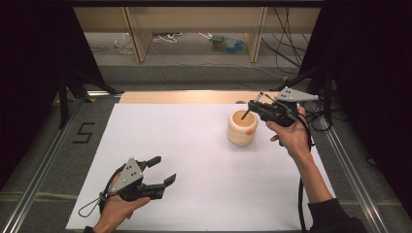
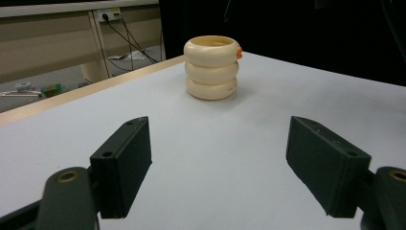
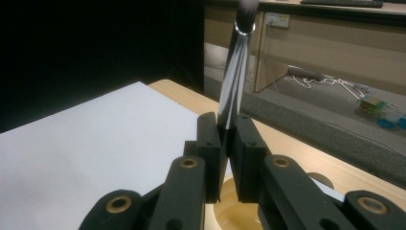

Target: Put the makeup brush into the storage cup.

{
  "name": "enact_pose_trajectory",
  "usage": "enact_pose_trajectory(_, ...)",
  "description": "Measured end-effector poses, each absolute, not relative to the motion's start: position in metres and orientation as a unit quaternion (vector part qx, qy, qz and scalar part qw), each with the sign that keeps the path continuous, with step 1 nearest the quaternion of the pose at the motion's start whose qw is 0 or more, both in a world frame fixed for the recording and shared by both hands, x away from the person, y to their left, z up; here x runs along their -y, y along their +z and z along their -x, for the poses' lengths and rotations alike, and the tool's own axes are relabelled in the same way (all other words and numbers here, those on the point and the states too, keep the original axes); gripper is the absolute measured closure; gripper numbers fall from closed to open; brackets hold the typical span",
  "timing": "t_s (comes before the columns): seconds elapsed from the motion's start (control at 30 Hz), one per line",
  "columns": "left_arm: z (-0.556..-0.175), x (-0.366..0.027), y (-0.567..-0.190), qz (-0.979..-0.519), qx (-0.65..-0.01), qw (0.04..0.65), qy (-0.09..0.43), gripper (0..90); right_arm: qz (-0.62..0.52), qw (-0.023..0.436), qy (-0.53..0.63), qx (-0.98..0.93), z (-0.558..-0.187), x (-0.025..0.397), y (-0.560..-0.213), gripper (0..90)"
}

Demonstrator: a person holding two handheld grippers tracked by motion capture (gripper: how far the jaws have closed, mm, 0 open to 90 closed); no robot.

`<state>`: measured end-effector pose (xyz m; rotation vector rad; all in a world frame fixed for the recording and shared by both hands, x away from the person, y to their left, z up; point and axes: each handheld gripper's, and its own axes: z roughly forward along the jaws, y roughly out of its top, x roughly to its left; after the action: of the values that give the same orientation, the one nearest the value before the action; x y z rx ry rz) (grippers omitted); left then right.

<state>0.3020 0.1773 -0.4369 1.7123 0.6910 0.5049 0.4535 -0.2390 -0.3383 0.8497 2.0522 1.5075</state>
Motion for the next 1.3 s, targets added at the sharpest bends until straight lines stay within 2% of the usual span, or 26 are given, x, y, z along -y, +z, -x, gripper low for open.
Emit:
enact_pose_trajectory(0.93, -0.301, -0.177, -0.437, -0.732, -0.295, 0.575, 0.215, 23.9, -0.329, 0.239, 0.531, -0.743, -0.472, 0.246, -0.351, 83.8)
enact_pose_trajectory(1.3, -0.3, -0.176, -0.437, -0.732, -0.297, 0.576, 0.211, 23.9, -0.333, 0.23, 0.522, -0.751, -0.48, 0.243, -0.364, 83.7)
